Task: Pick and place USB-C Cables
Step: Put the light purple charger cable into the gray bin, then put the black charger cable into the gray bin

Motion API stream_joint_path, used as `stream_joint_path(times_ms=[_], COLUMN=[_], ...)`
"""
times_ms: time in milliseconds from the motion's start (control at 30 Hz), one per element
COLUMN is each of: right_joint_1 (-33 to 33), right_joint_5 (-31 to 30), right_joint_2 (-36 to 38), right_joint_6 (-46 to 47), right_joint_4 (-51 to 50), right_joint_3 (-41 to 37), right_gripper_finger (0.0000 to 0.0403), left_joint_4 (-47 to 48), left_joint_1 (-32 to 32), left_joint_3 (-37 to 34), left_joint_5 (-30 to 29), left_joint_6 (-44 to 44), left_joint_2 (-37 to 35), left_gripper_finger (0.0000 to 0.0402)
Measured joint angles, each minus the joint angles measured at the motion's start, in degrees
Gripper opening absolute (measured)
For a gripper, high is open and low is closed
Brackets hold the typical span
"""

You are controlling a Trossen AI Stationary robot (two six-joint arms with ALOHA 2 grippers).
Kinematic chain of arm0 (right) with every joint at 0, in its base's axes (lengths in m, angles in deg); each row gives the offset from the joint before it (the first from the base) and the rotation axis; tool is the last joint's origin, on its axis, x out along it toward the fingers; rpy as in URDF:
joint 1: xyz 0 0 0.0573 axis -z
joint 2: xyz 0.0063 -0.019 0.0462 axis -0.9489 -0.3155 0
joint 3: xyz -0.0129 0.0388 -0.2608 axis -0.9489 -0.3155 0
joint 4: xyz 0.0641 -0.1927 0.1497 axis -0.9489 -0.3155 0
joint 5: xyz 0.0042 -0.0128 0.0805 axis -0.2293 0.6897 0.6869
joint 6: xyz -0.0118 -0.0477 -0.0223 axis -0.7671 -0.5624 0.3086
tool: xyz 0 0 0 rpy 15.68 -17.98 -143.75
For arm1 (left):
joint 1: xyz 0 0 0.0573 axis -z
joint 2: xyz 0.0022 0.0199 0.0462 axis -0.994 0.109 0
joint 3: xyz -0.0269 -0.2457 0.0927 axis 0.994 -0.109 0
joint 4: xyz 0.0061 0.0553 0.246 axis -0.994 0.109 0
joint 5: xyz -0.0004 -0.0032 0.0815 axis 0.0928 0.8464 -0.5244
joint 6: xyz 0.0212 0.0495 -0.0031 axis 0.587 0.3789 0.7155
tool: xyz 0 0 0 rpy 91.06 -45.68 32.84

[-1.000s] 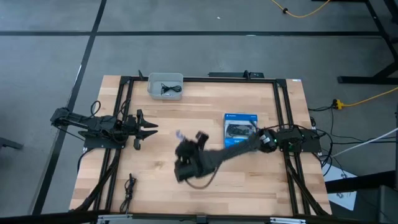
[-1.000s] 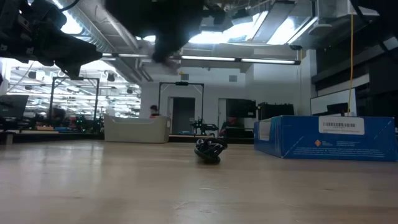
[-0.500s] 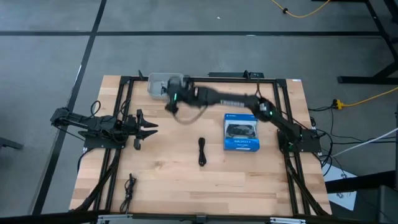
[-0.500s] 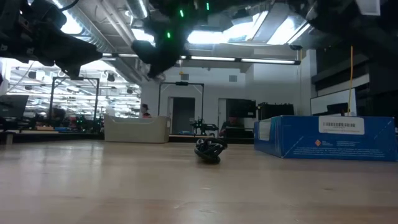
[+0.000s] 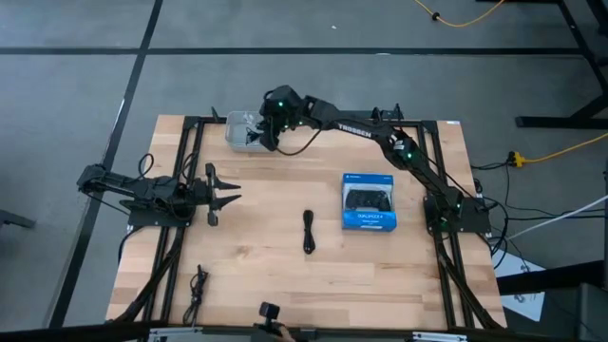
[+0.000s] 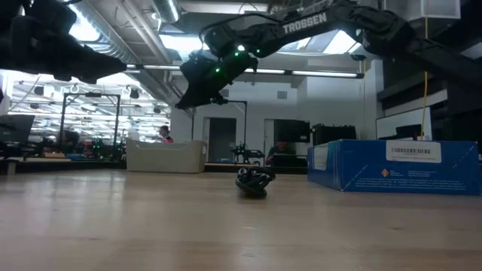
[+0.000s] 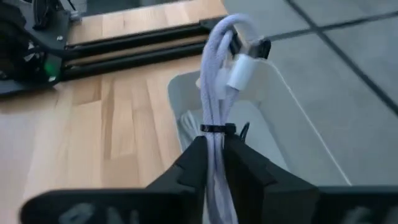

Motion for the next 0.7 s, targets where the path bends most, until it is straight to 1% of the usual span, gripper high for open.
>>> stream_joint_path(times_ms=[133, 300, 367, 467, 533, 567, 633, 667, 700], right_joint_1=[0.2, 0.3, 0.3, -0.1, -0.5, -0.8, -1.7, -2.2, -2.5], right_joint_5=[0.1, 0.1, 0.1, 1.2, 6.7, 11.2, 19.9, 22.4, 23.4], right_joint_2=[-0.4, -0.3, -0.3, -0.3, -0.3, -0.3, -0.3, -0.3, -0.2], right_joint_6=[-0.8, -0.9, 1.8, 11.6, 21.0, 24.6, 27.5, 27.6, 27.8], right_joint_4=[3.4, 8.0, 9.6, 9.2, 9.1, 9.3, 9.3, 9.2, 8.8], right_joint_3=[-0.1, 0.0, 0.0, 0.0, 0.0, 0.0, 0.0, 0.0, 0.0], right_gripper_finger=[0.0089, 0.0100, 0.0101, 0.0102, 0.0103, 0.0103, 0.0103, 0.0103, 0.0103], left_joint_4=[-0.2, -0.2, -0.1, -0.1, -0.1, -0.1, -0.1, -0.1, -0.1], left_joint_1=[0.0, 0.0, 0.0, 0.0, 0.0, 0.0, 0.0, 0.0, 0.0], left_joint_3=[0.0, 0.0, 0.0, 0.0, 0.0, 0.0, 0.0, 0.0, 0.0], left_joint_5=[-0.2, -0.2, -0.1, -0.1, 0.1, 0.2, 0.2, 0.2, 0.3], left_joint_6=[2.9, 3.1, 3.1, 2.9, 2.9, 2.9, 2.8, 2.6, 2.3], left_joint_2=[0.0, 0.0, 0.0, 0.0, 0.0, 0.0, 0.0, 0.0, 0.0], left_gripper_finger=[0.0110, 0.0110, 0.0110, 0.0110, 0.0110, 0.0110, 0.0110, 0.0110, 0.0110])
